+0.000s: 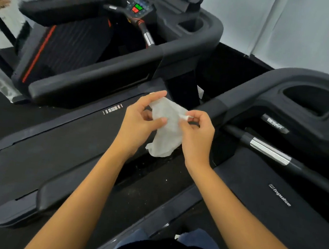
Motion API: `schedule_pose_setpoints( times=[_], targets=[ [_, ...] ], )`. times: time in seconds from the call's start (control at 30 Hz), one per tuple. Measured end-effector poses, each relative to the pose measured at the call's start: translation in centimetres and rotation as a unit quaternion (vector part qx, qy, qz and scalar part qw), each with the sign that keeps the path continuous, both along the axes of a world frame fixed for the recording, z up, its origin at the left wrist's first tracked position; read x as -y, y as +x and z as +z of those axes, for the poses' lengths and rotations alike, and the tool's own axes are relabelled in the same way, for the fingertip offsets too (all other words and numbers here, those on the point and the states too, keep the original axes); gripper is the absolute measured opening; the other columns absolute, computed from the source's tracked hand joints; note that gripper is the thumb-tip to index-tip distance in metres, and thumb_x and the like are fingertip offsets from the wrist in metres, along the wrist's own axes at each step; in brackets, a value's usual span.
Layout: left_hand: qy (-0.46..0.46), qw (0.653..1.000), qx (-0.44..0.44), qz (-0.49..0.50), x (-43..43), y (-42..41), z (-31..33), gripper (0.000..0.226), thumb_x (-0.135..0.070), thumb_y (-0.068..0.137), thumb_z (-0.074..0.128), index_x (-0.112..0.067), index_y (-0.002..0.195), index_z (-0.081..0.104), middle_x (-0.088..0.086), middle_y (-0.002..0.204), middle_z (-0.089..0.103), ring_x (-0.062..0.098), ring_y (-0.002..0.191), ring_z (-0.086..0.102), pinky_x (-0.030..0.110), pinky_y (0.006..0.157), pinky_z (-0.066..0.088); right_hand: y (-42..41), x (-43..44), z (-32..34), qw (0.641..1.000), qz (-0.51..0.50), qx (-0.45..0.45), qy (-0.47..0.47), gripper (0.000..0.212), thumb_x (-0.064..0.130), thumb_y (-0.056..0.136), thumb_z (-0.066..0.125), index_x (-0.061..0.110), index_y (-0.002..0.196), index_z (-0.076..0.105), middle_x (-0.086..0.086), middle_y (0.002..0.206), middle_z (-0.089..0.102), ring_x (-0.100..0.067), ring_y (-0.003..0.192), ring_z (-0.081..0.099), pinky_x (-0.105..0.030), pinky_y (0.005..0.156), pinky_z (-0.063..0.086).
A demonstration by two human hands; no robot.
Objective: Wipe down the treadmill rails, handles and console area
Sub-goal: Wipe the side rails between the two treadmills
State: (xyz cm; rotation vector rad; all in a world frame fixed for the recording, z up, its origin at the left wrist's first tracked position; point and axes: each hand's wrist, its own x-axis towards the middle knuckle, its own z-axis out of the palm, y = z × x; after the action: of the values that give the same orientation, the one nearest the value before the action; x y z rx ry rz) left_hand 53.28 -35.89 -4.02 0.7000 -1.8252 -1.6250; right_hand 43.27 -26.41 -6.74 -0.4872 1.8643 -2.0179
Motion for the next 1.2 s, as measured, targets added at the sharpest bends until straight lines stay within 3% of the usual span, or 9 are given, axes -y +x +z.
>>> schedule_pose_setpoints(
  times=[0.27,0.43,0.6,0.7,0.8,0.93,1.0,1.13,1.2],
  targets=[
    [-0.241,0.954,0.066,-0.163,-0.5,-1.5,0.1,0.057,0.003,0.075,0.071,-0.023,0.124,0.062,-0.011,0.12,0.054,-0.001,0.082,0.058,0.012,0.07,0.047,3.8,-0.6,-2.7,0.966,-0.256,0.014,-0.007,0.039,-0.008,0.085,0.046,0.017,0.108,0.065,0.003,0.101,0.066,-0.009,0.082,0.062,-0.019,0.067,0.052],
    [-0.279,0.924,0.207,-0.163,2.8,-2.0,-2.4,0.056,-0.01,0.078,0.066,-0.027,0.13,0.055,-0.003,0.128,0.055,0.018,0.108,0.058,0.032,0.091,0.05,4.0,0.7,-4.9,0.965,-0.237,0.012,0.109,0.042,-0.011,0.084,0.044,0.02,0.104,0.063,0.004,0.11,0.059,-0.007,0.091,0.057,-0.035,0.089,0.053],
    [-0.26,0.921,0.248,-0.152,4.6,-1.1,-3.7,0.056,-0.028,0.08,0.07,-0.036,0.132,0.05,-0.007,0.125,0.057,0.013,0.116,0.051,0.024,0.088,0.039,5.9,0.2,-5.2,0.939,-0.335,-0.011,0.077,0.046,-0.006,0.088,0.046,0.02,0.125,0.055,0.006,0.133,0.044,-0.005,0.123,0.043,-0.031,0.107,0.04],
    [-0.159,0.947,0.233,-0.153,4.7,-1.1,-3.7,0.051,-0.027,0.085,0.067,-0.035,0.132,0.05,-0.012,0.114,0.063,0.006,0.107,0.057,0.02,0.087,0.042,7.0,2.0,-6.1,0.967,-0.191,-0.139,0.097,0.049,0.023,0.099,0.038,0.021,0.148,0.033,0.007,0.158,0.021,-0.003,0.145,0.018,-0.024,0.117,0.019],
    [-0.11,0.957,0.234,-0.128,4.8,-2.3,-4.0,0.043,-0.022,0.092,0.056,-0.031,0.133,0.048,-0.008,0.11,0.064,0.009,0.106,0.059,0.022,0.084,0.043,6.6,5.0,-8.2,0.962,-0.107,-0.191,0.163,0.061,0.043,0.1,0.024,0.018,0.154,0.011,0.012,0.16,-0.006,-0.005,0.148,-0.009,-0.03,0.121,-0.002],
    [-0.067,0.96,0.245,-0.115,4.3,-3.9,-4.0,0.048,-0.022,0.096,0.046,-0.025,0.143,0.038,-0.008,0.117,0.059,0.004,0.101,0.054,0.015,0.072,0.036,4.9,6.0,-8.7,0.975,-0.152,-0.127,0.1,0.054,0.028,0.105,0.027,0.018,0.155,0.009,0.011,0.16,-0.006,-0.004,0.148,-0.009,-0.025,0.119,-0.007],
    [-0.067,0.962,0.242,-0.11,3.6,-4.3,-3.8,0.049,-0.022,0.098,0.044,-0.023,0.146,0.034,-0.01,0.116,0.057,0.0,0.095,0.05,0.018,0.08,0.035,1.5,5.6,-7.9,0.979,-0.166,-0.061,0.1,0.055,0.028,0.106,0.023,0.016,0.154,0.001,0.005,0.162,-0.009,-0.008,0.148,-0.01,-0.026,0.119,-0.006],
    [-0.088,0.96,0.251,-0.094,2.7,-4.5,-4.2,0.047,-0.021,0.099,0.042,-0.021,0.146,0.036,-0.004,0.136,0.052,0.011,0.118,0.048,0.029,0.101,0.037,-6.0,5.4,-5.1,0.969,-0.213,0.11,0.053,0.063,0.042,0.102,0.016,0.015,0.153,-0.008,-0.001,0.162,-0.009,-0.018,0.149,-0.006,-0.034,0.119,-0.002],
    [-0.105,0.956,0.259,-0.09,2.6,-4.5,-4.5,0.044,-0.021,0.099,0.043,-0.021,0.143,0.041,-0.003,0.14,0.051,0.014,0.126,0.047,0.031,0.106,0.036,-6.3,5.4,-5.0,0.967,-0.222,0.119,0.039,0.062,0.04,0.103,0.019,0.016,0.153,-0.009,0.0,0.163,-0.007,-0.016,0.149,-0.003,-0.036,0.121,0.002]
  ],
)
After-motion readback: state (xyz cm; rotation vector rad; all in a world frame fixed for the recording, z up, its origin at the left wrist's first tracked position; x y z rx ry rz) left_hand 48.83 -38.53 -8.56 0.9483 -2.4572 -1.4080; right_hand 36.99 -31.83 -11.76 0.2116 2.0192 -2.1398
